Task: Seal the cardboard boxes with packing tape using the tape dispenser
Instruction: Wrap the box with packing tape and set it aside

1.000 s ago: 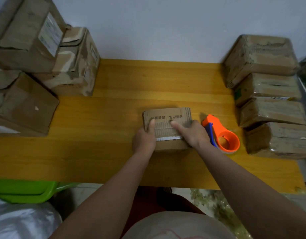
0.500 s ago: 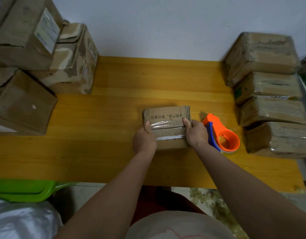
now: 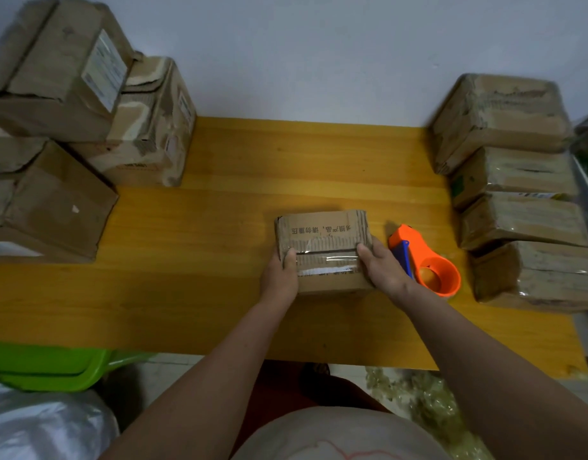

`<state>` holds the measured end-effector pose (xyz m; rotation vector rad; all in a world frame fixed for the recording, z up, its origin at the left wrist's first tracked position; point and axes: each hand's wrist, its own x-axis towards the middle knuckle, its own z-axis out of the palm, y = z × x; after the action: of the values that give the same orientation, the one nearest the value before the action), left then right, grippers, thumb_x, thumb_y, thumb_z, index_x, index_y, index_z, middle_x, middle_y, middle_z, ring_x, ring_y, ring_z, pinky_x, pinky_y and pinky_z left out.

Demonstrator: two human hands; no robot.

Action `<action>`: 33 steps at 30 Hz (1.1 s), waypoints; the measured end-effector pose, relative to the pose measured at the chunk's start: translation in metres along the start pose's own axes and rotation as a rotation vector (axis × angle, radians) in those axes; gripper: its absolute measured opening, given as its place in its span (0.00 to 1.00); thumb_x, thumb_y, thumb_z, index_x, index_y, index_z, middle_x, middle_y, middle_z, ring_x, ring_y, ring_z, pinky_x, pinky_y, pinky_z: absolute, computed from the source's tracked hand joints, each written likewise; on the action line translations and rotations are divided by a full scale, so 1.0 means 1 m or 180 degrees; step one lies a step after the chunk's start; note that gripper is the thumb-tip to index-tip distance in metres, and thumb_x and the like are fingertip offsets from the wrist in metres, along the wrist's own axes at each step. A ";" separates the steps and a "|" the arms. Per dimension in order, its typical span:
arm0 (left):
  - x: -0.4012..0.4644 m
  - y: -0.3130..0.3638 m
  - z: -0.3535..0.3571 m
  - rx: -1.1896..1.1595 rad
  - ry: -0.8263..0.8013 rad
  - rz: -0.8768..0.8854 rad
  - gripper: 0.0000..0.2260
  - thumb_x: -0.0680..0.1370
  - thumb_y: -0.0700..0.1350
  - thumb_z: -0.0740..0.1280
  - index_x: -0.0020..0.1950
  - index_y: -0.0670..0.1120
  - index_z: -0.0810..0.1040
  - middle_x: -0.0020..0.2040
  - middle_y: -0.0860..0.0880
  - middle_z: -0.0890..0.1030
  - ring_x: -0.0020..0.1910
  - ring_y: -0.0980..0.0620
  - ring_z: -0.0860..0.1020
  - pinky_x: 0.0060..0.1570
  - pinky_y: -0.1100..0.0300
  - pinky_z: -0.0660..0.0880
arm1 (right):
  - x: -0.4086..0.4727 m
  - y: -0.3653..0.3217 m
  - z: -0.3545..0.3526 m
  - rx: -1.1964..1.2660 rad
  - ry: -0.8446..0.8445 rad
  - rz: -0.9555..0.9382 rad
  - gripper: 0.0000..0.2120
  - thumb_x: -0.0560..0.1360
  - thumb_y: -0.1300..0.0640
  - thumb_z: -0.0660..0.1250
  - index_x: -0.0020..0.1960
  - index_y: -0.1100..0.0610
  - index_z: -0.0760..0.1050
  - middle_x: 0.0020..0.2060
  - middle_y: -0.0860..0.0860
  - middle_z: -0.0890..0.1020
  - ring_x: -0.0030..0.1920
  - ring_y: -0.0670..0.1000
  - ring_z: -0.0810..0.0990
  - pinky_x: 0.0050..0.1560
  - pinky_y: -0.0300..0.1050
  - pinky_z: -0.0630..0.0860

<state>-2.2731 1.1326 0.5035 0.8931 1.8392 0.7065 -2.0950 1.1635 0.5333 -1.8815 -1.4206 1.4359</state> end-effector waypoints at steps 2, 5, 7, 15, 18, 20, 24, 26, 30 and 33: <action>-0.001 0.000 -0.001 -0.0010 -0.0012 -0.0013 0.18 0.83 0.58 0.47 0.60 0.53 0.73 0.42 0.57 0.75 0.38 0.61 0.73 0.31 0.65 0.67 | 0.000 0.002 0.001 0.0064 0.0068 0.0082 0.21 0.83 0.54 0.53 0.74 0.58 0.61 0.68 0.56 0.71 0.67 0.55 0.70 0.69 0.50 0.65; 0.006 0.008 -0.008 0.0416 0.0071 -0.0060 0.21 0.84 0.57 0.46 0.49 0.50 0.76 0.38 0.53 0.76 0.36 0.57 0.74 0.31 0.62 0.69 | -0.003 0.001 0.012 0.0085 0.0274 0.0040 0.20 0.83 0.55 0.51 0.73 0.59 0.63 0.67 0.57 0.72 0.67 0.55 0.70 0.67 0.46 0.66; 0.018 0.022 -0.022 0.0783 0.0026 0.0012 0.20 0.84 0.56 0.47 0.45 0.50 0.75 0.41 0.49 0.78 0.36 0.54 0.75 0.34 0.59 0.72 | -0.008 0.000 0.023 0.0107 0.0306 0.0019 0.20 0.83 0.55 0.51 0.72 0.60 0.63 0.67 0.57 0.72 0.67 0.56 0.70 0.66 0.44 0.65; -0.013 0.038 -0.004 0.2485 0.0541 0.1510 0.35 0.78 0.63 0.53 0.79 0.47 0.48 0.79 0.46 0.47 0.78 0.44 0.47 0.73 0.49 0.46 | 0.014 -0.020 0.004 -0.0275 0.1054 -0.0339 0.21 0.83 0.54 0.53 0.73 0.63 0.62 0.72 0.60 0.66 0.73 0.56 0.62 0.71 0.47 0.60; -0.043 0.020 0.033 0.3158 -0.0035 0.1374 0.47 0.74 0.73 0.46 0.78 0.40 0.40 0.77 0.37 0.37 0.76 0.40 0.36 0.72 0.47 0.34 | 0.023 -0.022 0.000 -0.0686 0.0885 -0.0447 0.15 0.82 0.55 0.56 0.59 0.64 0.75 0.56 0.63 0.79 0.59 0.62 0.75 0.55 0.51 0.70; -0.040 0.017 0.040 0.3487 -0.0051 0.1338 0.49 0.73 0.74 0.46 0.77 0.38 0.37 0.76 0.35 0.35 0.75 0.39 0.34 0.72 0.45 0.32 | 0.021 -0.016 0.001 -0.0738 0.0940 -0.0430 0.14 0.80 0.54 0.59 0.54 0.65 0.76 0.51 0.63 0.81 0.55 0.62 0.77 0.52 0.53 0.72; -0.011 0.023 0.016 0.4073 -0.0406 0.2229 0.38 0.79 0.66 0.49 0.78 0.45 0.36 0.76 0.35 0.35 0.76 0.39 0.36 0.71 0.46 0.32 | 0.004 0.002 0.004 -0.0704 0.1213 -0.0367 0.13 0.79 0.53 0.62 0.49 0.65 0.73 0.46 0.62 0.80 0.50 0.62 0.77 0.48 0.52 0.71; 0.004 0.024 -0.003 0.4259 -0.0781 0.2759 0.31 0.82 0.57 0.51 0.78 0.51 0.36 0.78 0.40 0.37 0.77 0.43 0.37 0.71 0.49 0.33 | -0.005 0.008 0.012 -0.0736 0.1260 -0.0355 0.13 0.79 0.53 0.62 0.48 0.64 0.72 0.47 0.61 0.78 0.49 0.61 0.76 0.48 0.51 0.70; 0.013 0.022 -0.014 0.4103 -0.0821 0.3052 0.32 0.82 0.49 0.57 0.78 0.52 0.38 0.78 0.46 0.38 0.77 0.47 0.37 0.72 0.52 0.34 | -0.012 0.009 0.021 -0.0592 0.1092 -0.0407 0.10 0.79 0.53 0.62 0.46 0.59 0.68 0.46 0.58 0.75 0.48 0.57 0.74 0.48 0.52 0.71; 0.009 0.018 0.000 0.3858 -0.0599 0.3168 0.27 0.82 0.56 0.52 0.79 0.52 0.46 0.79 0.46 0.46 0.78 0.47 0.43 0.72 0.53 0.36 | -0.011 0.009 0.008 -0.0383 0.0833 -0.0498 0.13 0.78 0.53 0.64 0.43 0.62 0.69 0.41 0.61 0.76 0.43 0.57 0.73 0.45 0.54 0.71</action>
<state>-2.2708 1.1498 0.5132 2.6315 1.4551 -0.0802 -2.0971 1.1482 0.5281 -1.9003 -1.5134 1.0110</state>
